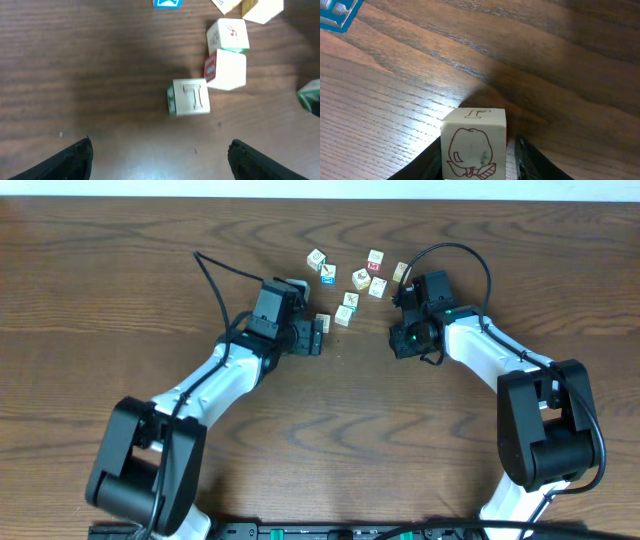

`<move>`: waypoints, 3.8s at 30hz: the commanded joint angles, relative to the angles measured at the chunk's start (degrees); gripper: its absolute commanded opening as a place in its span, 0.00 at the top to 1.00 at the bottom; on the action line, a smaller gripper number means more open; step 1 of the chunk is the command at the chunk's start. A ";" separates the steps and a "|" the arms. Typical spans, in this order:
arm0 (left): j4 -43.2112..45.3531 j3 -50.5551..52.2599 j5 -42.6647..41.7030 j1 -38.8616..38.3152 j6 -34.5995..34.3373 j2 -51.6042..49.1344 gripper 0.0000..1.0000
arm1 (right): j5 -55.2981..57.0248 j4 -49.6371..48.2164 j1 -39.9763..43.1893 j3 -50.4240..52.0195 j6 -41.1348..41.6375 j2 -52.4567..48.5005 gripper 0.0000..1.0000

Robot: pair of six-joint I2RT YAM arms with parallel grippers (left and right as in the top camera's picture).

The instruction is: Lift 3 blocks

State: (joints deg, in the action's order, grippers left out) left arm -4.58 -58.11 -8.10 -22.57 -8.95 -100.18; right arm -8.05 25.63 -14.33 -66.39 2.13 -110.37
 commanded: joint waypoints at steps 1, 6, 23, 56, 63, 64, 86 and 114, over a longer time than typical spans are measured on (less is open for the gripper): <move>-0.15 -4.15 1.62 -0.11 1.42 -5.18 0.13 | 0.09 -0.15 0.02 -0.59 0.90 -0.13 0.63; -1.16 -7.93 1.11 -1.44 1.42 -10.93 0.14 | 0.11 -0.17 0.02 -0.59 1.03 -0.13 0.65; 2.19 -9.29 1.75 -2.43 2.32 -13.11 0.39 | 0.09 -0.39 0.02 -0.59 1.46 -0.17 0.70; -7.63 -9.29 1.31 -3.41 1.42 -3.13 0.91 | 0.02 3.21 -0.02 -0.59 2.12 1.60 0.99; -9.42 -5.55 2.99 -5.38 1.16 9.09 0.92 | -1.38 7.50 -0.02 -0.57 2.12 10.71 0.99; -9.62 -4.35 4.48 -5.73 1.16 10.93 0.92 | -1.38 8.46 -0.02 -0.57 2.12 12.13 0.99; -1.03 25.18 6.19 -12.52 -13.81 32.28 0.93 | -4.00 1.05 -5.27 25.70 13.77 33.81 0.99; 13.09 25.18 5.81 -21.33 -29.99 13.27 0.92 | -2.93 -6.97 -8.28 26.16 17.77 23.02 0.99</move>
State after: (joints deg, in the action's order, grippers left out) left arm 8.16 -33.17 -2.24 -42.52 -37.58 -86.91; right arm -9.85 18.90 -22.39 -40.10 19.09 -87.05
